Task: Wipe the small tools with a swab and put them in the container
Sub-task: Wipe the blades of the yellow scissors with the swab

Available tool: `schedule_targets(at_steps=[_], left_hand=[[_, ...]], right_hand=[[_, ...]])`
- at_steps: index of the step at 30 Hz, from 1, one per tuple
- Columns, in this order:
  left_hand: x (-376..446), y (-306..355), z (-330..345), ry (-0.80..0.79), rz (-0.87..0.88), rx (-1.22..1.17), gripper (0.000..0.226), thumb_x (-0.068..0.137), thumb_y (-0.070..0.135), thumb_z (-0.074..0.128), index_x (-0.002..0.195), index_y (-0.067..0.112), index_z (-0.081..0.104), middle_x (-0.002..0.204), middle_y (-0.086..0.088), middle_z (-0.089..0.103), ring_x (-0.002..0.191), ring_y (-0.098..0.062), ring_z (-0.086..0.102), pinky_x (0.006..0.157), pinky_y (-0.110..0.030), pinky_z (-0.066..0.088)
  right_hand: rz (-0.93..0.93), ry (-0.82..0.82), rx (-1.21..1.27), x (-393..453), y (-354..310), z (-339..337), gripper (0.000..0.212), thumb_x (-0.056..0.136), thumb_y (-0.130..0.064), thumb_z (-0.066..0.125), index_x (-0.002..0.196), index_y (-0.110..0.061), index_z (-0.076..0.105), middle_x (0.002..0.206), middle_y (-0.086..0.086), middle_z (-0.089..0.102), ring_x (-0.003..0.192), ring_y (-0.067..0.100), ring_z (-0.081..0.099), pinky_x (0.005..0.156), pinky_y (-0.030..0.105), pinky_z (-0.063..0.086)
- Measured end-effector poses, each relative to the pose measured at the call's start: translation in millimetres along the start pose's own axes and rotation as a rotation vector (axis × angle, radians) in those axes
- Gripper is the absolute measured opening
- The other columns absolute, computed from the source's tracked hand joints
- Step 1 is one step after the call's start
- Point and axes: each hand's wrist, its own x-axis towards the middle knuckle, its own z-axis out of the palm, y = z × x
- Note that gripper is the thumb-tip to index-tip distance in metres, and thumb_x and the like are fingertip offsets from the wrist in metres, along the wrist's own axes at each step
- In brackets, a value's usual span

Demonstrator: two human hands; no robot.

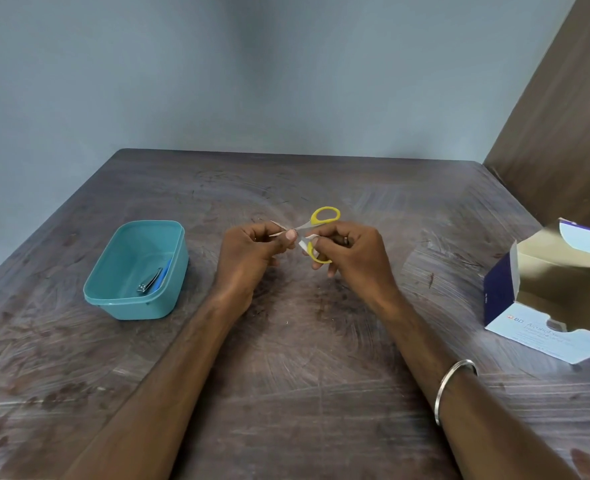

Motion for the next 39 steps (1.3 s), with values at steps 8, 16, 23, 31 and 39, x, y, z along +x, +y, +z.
schedule_targets(at_steps=[8,16,23,31,39], left_hand=[[-1.2,3.1,2.1,-0.061,-0.096,-0.02,0.019,0.087,0.019,0.073,0.075,0.005,0.075,0.07,-0.003,0.069,0.061,-0.012,0.056,0.053,-0.028,0.045],[-0.7,2.0,2.2,0.034,-0.093,0.001,0.016,0.084,0.011,0.075,0.069,0.014,0.074,0.064,-0.005,0.072,0.064,-0.016,0.059,0.054,-0.026,0.045],[-3.9,4.4,3.3,0.008,-0.092,0.032,0.011,0.083,0.007,0.074,0.074,0.013,0.073,0.062,-0.003,0.072,0.054,-0.009,0.062,0.048,-0.021,0.044],[-4.1,5.8,2.1,-0.005,-0.073,0.046,0.007,0.083,0.008,0.073,0.077,0.007,0.076,0.065,-0.013,0.072,0.052,-0.012,0.053,0.047,-0.023,0.04],[-4.8,7.2,2.4,0.037,-0.048,0.066,0.014,0.081,0.006,0.074,0.068,0.013,0.074,0.059,-0.004,0.07,0.047,-0.007,0.049,0.044,-0.021,0.037]], right_hand=[[0.035,0.036,0.027,-0.7,1.1,3.0,0.007,0.089,-0.011,0.073,0.086,-0.013,0.078,0.076,0.006,0.076,0.06,0.011,0.069,0.048,0.015,0.047],[0.151,-0.05,0.108,1.1,3.8,6.6,0.023,0.096,-0.023,0.065,0.092,-0.004,0.078,0.08,0.017,0.076,0.071,0.03,0.074,0.054,0.034,0.05],[0.197,-0.095,0.163,0.8,3.6,4.6,0.006,0.084,-0.012,0.078,0.087,-0.007,0.078,0.077,0.016,0.077,0.063,0.026,0.063,0.05,0.027,0.044],[0.209,-0.163,0.12,-0.2,3.3,4.0,0.009,0.089,-0.012,0.073,0.088,-0.004,0.078,0.074,0.013,0.073,0.058,0.013,0.061,0.049,0.016,0.044],[0.217,-0.195,0.062,0.0,0.1,-0.7,0.012,0.086,-0.011,0.074,0.08,-0.001,0.077,0.066,0.015,0.069,0.054,0.01,0.058,0.048,0.017,0.041]])
